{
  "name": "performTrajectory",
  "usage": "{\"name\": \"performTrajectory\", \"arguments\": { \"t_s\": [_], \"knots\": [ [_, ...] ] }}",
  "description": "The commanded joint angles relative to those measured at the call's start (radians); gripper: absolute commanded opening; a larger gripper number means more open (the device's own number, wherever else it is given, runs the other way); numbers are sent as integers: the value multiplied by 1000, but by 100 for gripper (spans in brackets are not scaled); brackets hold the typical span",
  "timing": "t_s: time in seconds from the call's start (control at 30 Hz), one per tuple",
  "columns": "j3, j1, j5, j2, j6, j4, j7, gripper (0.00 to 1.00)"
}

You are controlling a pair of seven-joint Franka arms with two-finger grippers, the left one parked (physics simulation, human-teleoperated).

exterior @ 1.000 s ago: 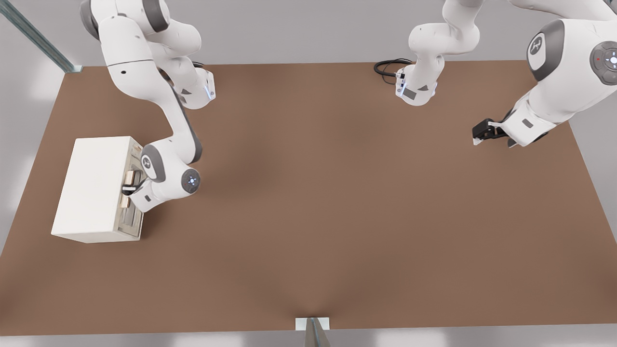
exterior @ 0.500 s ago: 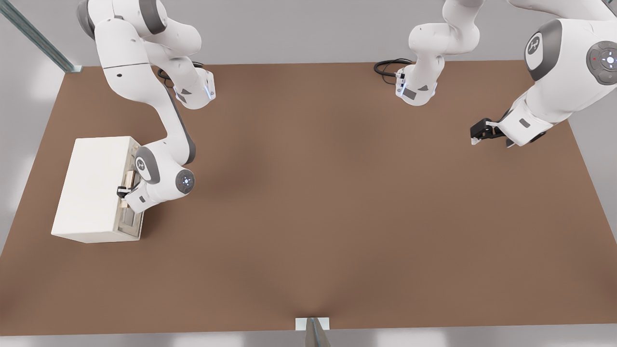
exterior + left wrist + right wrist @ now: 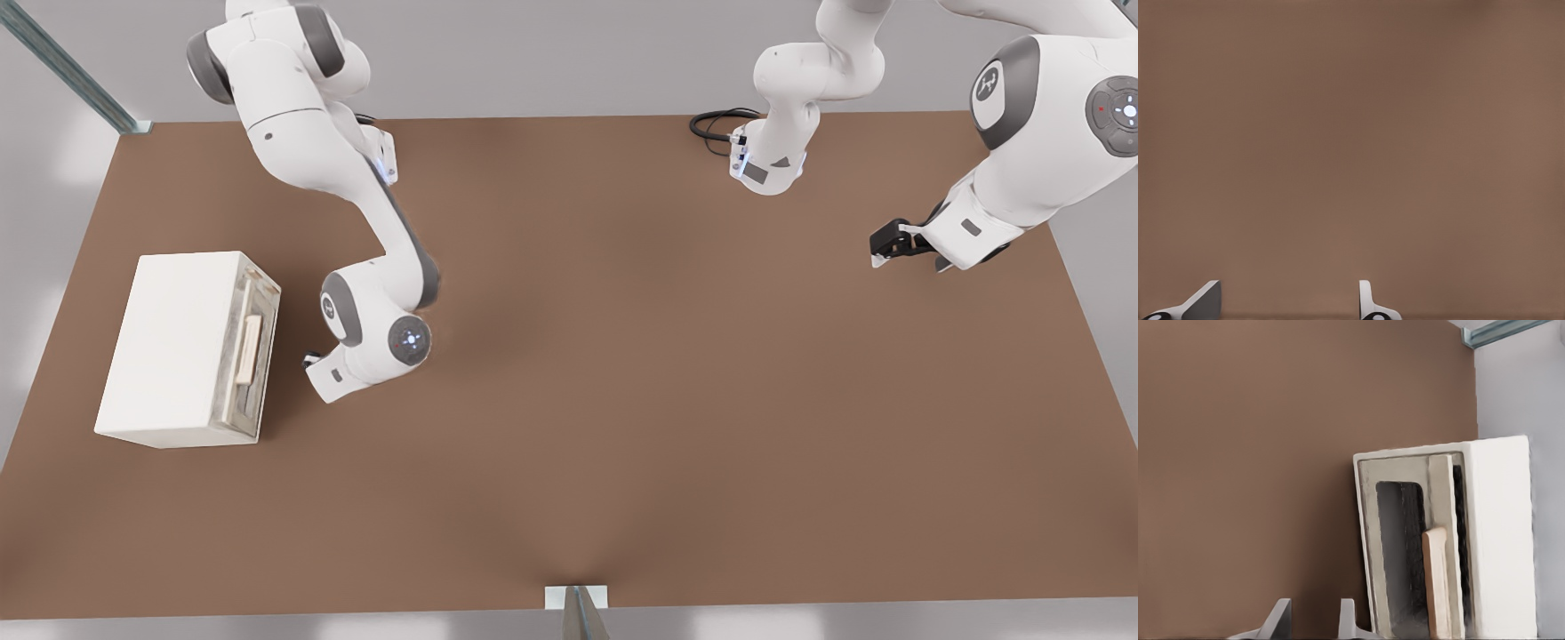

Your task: Keep left arm still and open the oven door with right arm

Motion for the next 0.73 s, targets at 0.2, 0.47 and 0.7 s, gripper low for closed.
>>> {"name": "performTrajectory", "arguments": {
  "t_s": [0.2, 0.47, 0.7],
  "knots": [
    [15, -268, 535, -290, -81, 125, -731, 100],
    [3, -287, 500, -215, -157, 265, -717, 100],
    [3, -287, 480, -206, -157, 265, -719, 100]
  ]
}}
